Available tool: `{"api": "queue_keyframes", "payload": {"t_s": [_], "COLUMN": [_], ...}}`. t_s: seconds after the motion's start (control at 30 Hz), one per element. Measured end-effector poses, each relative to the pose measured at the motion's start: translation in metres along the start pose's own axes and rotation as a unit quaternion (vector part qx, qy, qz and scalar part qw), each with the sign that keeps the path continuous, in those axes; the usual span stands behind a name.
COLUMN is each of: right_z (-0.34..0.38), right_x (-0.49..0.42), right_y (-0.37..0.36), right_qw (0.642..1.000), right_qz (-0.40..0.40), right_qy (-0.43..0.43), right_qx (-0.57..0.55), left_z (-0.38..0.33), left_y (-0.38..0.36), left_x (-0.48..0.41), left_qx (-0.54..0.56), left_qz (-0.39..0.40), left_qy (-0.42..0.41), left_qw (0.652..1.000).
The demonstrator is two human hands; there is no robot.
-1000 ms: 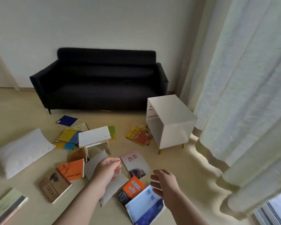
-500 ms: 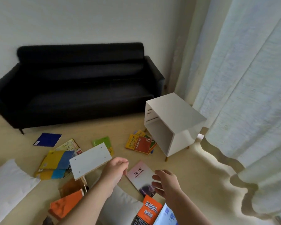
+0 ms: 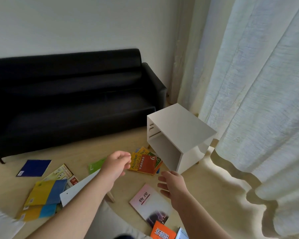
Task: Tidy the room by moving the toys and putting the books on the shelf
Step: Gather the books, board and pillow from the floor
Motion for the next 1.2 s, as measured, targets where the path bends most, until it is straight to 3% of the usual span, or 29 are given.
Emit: {"api": "queue_keyframes", "payload": {"t_s": [0.17, 0.4, 0.67, 0.9, 1.2], "right_z": [0.028, 0.067, 0.132, 0.203, 0.232], "right_x": [-0.022, -0.066, -0.231, -0.362, -0.395], "right_y": [0.009, 0.025, 0.003, -0.05, -0.025], "right_qw": [1.0, 0.997, 0.99, 0.974, 0.946], "right_qz": [-0.012, -0.041, -0.107, -0.145, -0.237], "right_qy": [0.013, 0.022, 0.002, -0.076, -0.111], "right_qx": [-0.018, -0.054, -0.097, -0.157, -0.194], "left_z": [-0.035, -0.07, -0.106, -0.145, -0.152], "left_y": [-0.002, -0.026, -0.004, 0.019, -0.001], "left_x": [-0.035, -0.11, -0.291, -0.452, -0.533], "left_qx": [0.0, -0.011, -0.031, -0.086, -0.129], "left_qz": [-0.006, 0.046, 0.103, 0.176, 0.265], "left_qy": [-0.023, -0.038, -0.033, 0.043, 0.091], "left_qw": [1.0, 0.998, 0.994, 0.98, 0.951]}}
Point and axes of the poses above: each hand's wrist, its own x-axis away from the middle knuckle, its own y-axis out of the back of the hand, z = x × y, the point moved 3 cm from there along -x, towards the middle knuckle, and after that the axes turned 11 degrees about z, right-handed, at the moved point
